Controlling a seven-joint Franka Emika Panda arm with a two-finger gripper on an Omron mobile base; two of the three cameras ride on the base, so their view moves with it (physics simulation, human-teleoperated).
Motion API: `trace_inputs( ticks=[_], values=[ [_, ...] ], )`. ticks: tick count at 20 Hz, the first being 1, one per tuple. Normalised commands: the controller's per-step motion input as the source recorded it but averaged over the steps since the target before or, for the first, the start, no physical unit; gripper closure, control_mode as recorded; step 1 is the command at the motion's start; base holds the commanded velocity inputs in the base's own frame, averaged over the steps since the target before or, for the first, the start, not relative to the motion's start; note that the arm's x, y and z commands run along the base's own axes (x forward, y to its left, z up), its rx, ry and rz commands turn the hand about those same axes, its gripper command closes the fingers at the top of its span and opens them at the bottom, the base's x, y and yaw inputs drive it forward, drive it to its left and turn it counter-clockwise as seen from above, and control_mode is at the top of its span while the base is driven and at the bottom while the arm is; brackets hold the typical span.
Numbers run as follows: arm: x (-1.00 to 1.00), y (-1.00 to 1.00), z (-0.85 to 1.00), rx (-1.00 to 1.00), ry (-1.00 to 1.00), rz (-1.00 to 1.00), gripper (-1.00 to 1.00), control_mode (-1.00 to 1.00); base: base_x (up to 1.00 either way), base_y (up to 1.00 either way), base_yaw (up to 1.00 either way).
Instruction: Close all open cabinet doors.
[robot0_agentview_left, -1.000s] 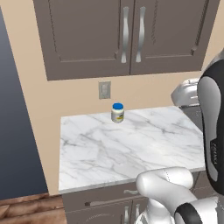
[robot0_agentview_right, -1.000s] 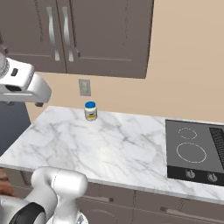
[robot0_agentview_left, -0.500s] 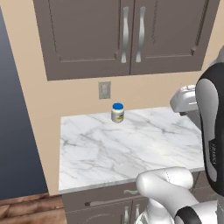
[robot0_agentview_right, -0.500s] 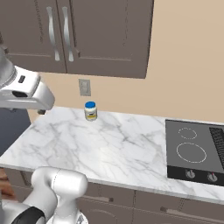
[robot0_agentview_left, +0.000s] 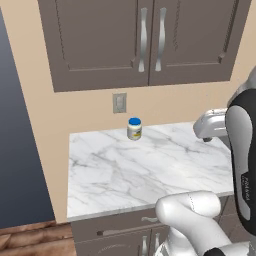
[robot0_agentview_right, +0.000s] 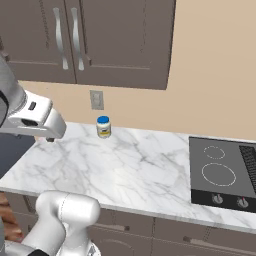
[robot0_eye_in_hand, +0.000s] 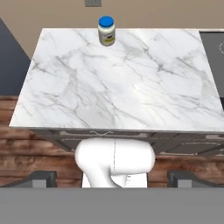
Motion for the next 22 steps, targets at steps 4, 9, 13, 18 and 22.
trace_inputs(
  ticks=[4,9,13,18,22],
  values=[
    [0.0,0.0,-0.1,0.01,0.0,0.0,-1.0,-1.0,0.0,0.0,0.0],
    [-0.02,0.0,-0.01,0.0,0.0,0.0,-1.0,1.0,-0.09,0.0,0.0],
    [0.0,0.0,0.0,0.0,0.0,0.0,-1.0,1.0,-0.42,0.0,0.07],
    [0.0,0.0,0.0,0.0,0.0,0.0,-1.0,1.0,-0.76,0.26,0.59],
    [0.0,0.0,0.0,0.0,0.0,0.0,-1.0,1.0,-0.42,0.34,0.96]
  ],
)
